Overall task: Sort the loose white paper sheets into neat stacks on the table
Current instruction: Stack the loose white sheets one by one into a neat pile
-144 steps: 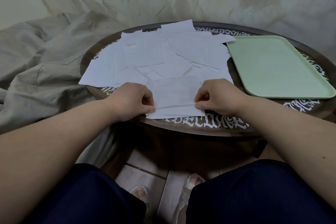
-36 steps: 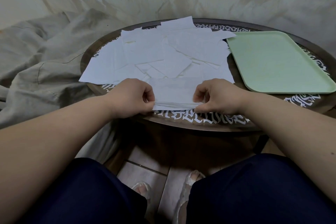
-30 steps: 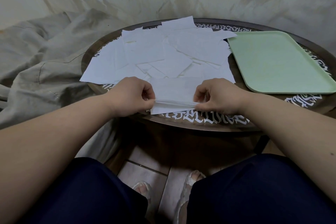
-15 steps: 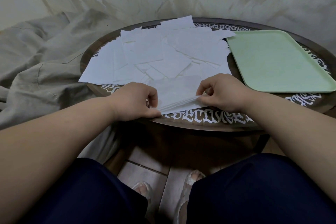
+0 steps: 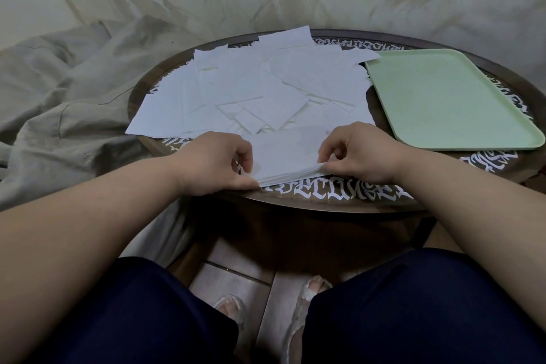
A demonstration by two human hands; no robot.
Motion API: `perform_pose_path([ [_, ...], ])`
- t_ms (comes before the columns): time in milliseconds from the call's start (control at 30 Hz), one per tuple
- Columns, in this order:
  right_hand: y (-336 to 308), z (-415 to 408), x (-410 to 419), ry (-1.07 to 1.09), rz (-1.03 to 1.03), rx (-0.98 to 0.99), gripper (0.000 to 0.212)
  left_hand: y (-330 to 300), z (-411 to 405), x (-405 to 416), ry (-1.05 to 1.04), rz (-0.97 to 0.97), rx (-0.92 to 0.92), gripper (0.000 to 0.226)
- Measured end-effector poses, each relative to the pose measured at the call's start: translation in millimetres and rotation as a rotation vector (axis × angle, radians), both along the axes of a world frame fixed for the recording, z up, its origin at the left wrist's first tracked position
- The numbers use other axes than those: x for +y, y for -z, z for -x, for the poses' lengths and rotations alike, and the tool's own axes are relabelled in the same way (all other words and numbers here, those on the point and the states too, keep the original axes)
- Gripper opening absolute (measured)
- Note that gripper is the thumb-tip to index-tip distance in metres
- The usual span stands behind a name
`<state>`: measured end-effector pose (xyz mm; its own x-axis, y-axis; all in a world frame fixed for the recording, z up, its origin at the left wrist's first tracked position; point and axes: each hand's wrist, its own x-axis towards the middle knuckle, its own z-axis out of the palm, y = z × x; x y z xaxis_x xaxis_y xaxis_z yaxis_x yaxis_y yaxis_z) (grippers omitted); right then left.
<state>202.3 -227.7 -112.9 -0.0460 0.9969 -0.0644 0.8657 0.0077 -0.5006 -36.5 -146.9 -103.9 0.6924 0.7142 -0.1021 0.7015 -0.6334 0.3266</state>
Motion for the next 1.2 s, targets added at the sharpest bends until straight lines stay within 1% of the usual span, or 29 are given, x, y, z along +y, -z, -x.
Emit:
perform_pose_path([
  [67,0,1,0,-0.032,0.019,-0.035,0.007,2,-1,0,0.019,0.034,0.018,0.021],
  [133,-1,3,-1,-0.046,0.043,-0.037,0.004,3,-3,0,0.052,0.058,0.06,0.02],
  [233,-1,3,-2,-0.039,0.046,-0.029,0.001,3,-5,1,0.073,0.056,0.099,0.026],
  [300,-1,2,-1,-0.01,0.015,-0.032,0.003,4,-3,2,0.061,0.045,0.076,0.023],
  [400,-1,3,0,0.014,0.001,-0.047,0.006,8,1,7,-0.001,0.01,-0.043,0.007],
  [433,0,4,0,0.009,0.014,-0.05,0.008,9,2,9,-0.016,0.0,-0.065,0.007],
  [533,0,7,0,-0.011,0.046,-0.041,0.01,10,5,13,-0.017,-0.001,-0.001,0.026],
  [600,0,8,0,-0.023,0.049,-0.027,0.011,7,5,12,-0.003,0.005,0.055,0.034],
  [667,-1,8,0,-0.033,0.065,-0.017,0.019,6,5,11,0.004,0.008,0.079,0.037],
  [733,-2,9,-1,-0.058,0.097,-0.05,0.029,4,5,10,0.006,0.008,0.093,0.04],
  [833,-1,13,0,-0.081,0.096,-0.123,0.029,4,4,12,0.002,-0.077,0.118,0.041],
  [900,1,16,0,-0.071,0.07,-0.135,0.023,5,4,13,-0.008,-0.146,0.124,0.039],
  [933,1,16,0,-0.062,0.057,-0.139,0.019,5,5,13,-0.005,-0.141,0.124,0.036],
  [1000,2,14,1,-0.044,0.034,-0.157,0.013,7,7,13,0.015,-0.08,0.121,0.029],
  [1100,2,9,0,-0.015,0.034,-0.145,0.011,7,8,11,0.029,0.012,0.057,0.007],
  [1133,2,8,0,-0.005,0.028,-0.123,0.011,6,8,10,0.031,0.025,0.033,0.004],
  [1200,2,8,1,0.018,-0.023,-0.088,0.011,7,7,11,0.017,0.007,0.005,0.009],
])
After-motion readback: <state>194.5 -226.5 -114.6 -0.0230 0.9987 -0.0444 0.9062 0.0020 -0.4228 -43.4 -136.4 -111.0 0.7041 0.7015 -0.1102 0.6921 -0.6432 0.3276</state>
